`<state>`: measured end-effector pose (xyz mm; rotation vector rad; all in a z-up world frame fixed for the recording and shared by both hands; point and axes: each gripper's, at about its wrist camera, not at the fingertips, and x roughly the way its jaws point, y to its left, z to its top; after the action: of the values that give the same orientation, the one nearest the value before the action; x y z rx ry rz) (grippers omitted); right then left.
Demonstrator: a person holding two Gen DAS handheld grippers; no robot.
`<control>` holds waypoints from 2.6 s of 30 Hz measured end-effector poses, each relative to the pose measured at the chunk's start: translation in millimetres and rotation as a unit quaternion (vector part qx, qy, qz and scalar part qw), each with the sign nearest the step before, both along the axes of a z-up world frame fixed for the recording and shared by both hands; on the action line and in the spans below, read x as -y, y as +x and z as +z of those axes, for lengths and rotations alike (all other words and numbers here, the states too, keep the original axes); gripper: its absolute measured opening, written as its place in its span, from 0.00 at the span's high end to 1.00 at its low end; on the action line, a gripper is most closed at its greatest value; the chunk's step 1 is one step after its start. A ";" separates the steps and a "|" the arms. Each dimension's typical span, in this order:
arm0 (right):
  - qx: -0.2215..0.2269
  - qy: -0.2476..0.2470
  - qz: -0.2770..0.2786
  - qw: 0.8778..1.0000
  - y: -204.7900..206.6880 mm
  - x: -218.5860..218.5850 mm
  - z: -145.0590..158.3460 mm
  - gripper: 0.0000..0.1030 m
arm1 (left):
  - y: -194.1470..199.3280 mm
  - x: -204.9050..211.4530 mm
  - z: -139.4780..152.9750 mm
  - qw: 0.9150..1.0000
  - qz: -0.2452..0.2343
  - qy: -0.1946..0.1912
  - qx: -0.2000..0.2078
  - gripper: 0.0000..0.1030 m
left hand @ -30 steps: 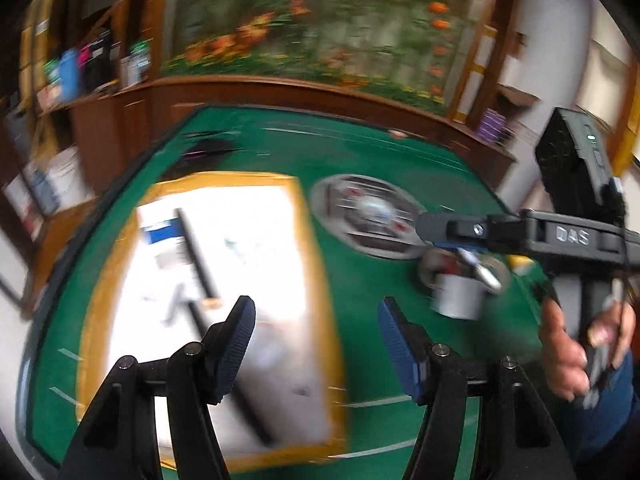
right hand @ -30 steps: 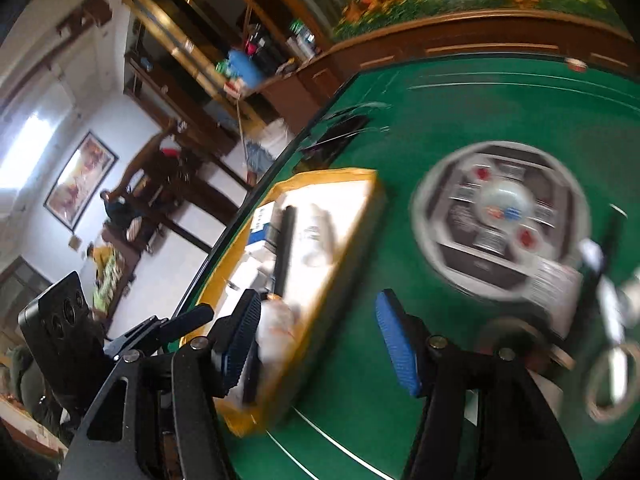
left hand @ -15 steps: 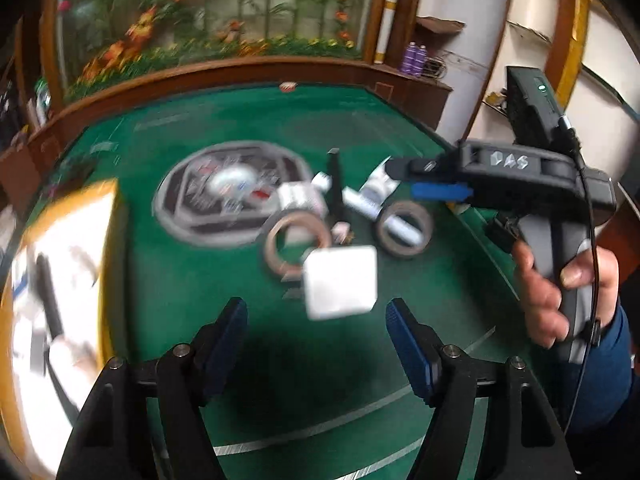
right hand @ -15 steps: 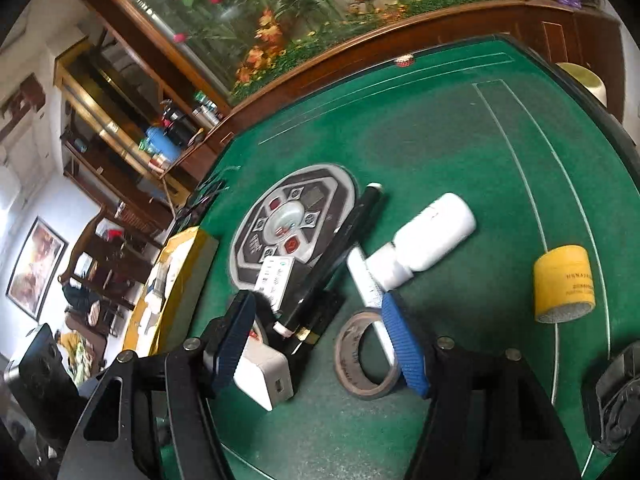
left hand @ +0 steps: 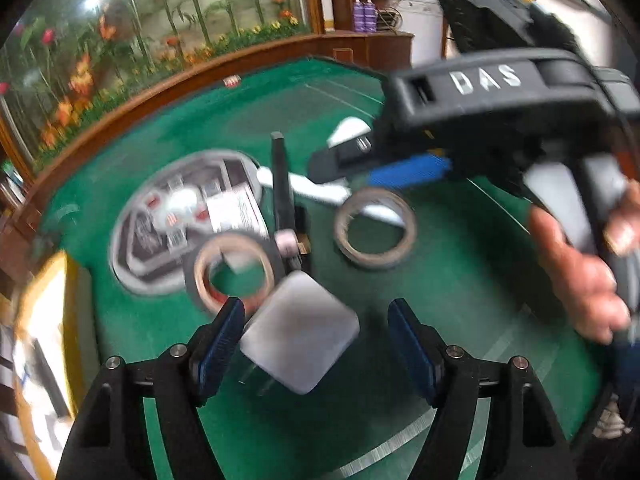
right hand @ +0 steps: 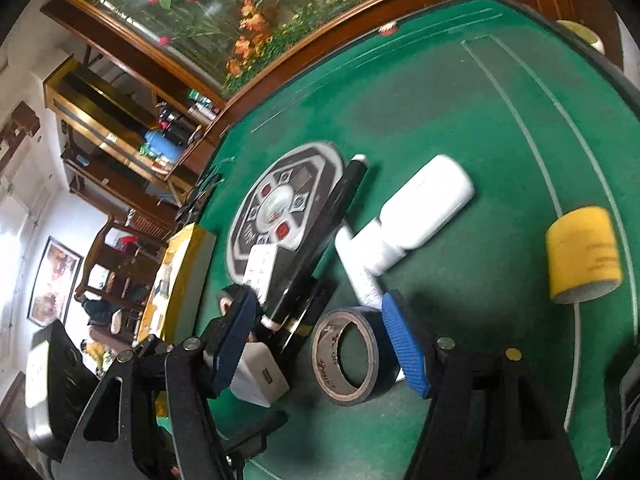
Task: Organize rigid objects
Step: 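Close the left gripper on a second white charger plug while the right gripper reaches a brown tape roll, then grasp the brown-edged tape roll with the right gripper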
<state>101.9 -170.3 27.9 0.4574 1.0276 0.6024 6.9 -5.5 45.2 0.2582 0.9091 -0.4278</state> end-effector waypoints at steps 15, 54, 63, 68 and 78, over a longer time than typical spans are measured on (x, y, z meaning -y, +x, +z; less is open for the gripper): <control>0.032 -0.037 0.061 0.997 -19.8 -32.8 11.1 0.37 | -18.8 -19.5 0.0 0.997 0.056 -0.036 -0.036 0.22; 0.106 -0.218 0.067 0.968 -41.3 -49.0 4.3 0.43 | -22.0 -42.3 -11.7 0.991 0.115 -0.059 -0.023 0.53; 0.105 -0.205 0.067 0.971 -41.1 -48.9 7.1 0.43 | -22.0 -37.6 -14.1 0.992 0.113 -0.046 -0.029 0.54; 0.101 -0.205 0.072 0.971 -40.8 -51.1 5.5 0.43 | -18.6 -32.7 -15.1 0.993 0.111 -0.036 -0.030 0.53; 0.102 -0.201 0.074 0.972 -43.1 -51.1 6.0 0.43 | -16.9 -30.3 -17.6 0.993 0.114 -0.028 -0.023 0.54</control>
<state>58.8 -119.2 34.0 -0.0375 0.9605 0.5435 -10.0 24.8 27.5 0.0919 0.9581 -0.2476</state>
